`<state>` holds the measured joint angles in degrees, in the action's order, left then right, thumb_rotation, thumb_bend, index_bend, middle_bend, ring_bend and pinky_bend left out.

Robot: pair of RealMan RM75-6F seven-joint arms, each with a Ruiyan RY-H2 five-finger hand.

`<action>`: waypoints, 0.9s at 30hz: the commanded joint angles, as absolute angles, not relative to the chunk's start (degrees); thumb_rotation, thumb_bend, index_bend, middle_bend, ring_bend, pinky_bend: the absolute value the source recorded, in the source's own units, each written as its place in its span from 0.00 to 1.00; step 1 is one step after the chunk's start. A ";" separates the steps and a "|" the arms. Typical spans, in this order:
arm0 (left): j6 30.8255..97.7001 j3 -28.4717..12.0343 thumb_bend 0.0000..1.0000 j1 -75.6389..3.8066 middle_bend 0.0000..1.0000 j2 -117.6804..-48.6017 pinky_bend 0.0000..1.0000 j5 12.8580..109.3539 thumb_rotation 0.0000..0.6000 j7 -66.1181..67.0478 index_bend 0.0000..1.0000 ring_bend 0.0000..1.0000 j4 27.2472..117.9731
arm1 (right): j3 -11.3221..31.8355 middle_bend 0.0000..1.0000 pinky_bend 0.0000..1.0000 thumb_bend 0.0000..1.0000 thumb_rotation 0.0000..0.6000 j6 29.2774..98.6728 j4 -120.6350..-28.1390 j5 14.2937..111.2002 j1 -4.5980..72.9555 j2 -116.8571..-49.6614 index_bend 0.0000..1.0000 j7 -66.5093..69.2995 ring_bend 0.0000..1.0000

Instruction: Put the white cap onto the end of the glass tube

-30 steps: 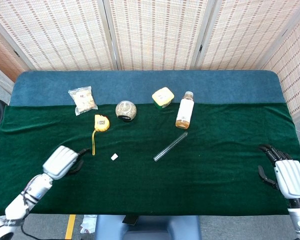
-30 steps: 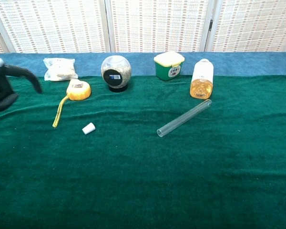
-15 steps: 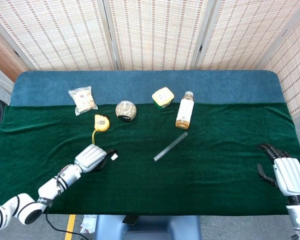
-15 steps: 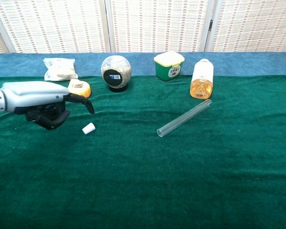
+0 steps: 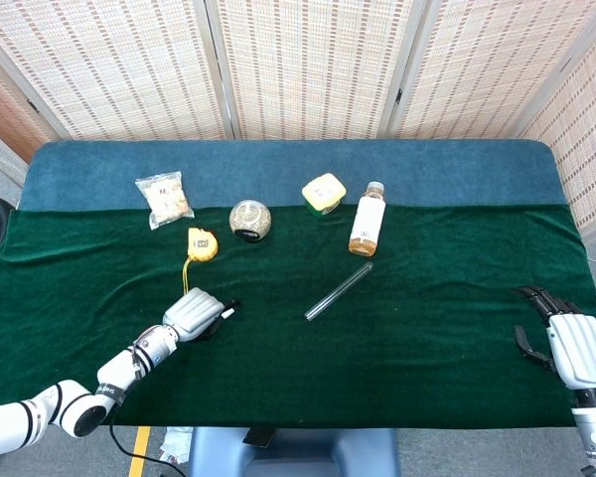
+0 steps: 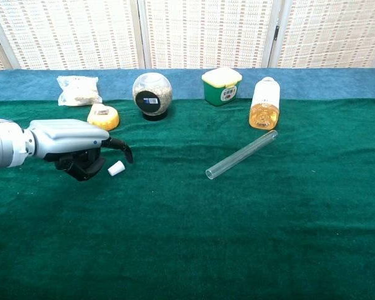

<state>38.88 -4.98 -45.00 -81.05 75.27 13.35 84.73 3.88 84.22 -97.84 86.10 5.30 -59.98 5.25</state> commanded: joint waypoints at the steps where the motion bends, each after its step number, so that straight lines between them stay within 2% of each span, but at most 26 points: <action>1: 38.93 -4.50 0.84 -45.27 0.99 -81.30 0.81 73.45 1.00 14.90 0.25 0.89 84.46 | 3.90 0.28 0.35 0.53 1.00 84.24 -97.75 86.09 5.26 -60.01 0.24 5.39 0.35; 10: 41.58 -3.38 0.84 -44.43 0.99 -80.48 0.81 71.76 1.00 16.54 0.27 0.89 85.60 | 3.86 0.29 0.35 0.53 1.00 84.31 -97.45 86.35 5.20 -60.26 0.24 5.86 0.35; 27: 48.28 0.08 0.84 -40.76 0.99 -76.41 0.81 75.60 1.00 17.10 0.30 0.89 91.10 | 3.64 0.30 0.35 0.53 1.00 85.51 -97.60 87.74 4.72 -60.21 0.24 6.52 0.37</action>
<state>48.24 0.03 -40.81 -76.47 75.53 17.03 91.05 3.65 85.51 -97.60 87.74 4.72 -60.21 6.51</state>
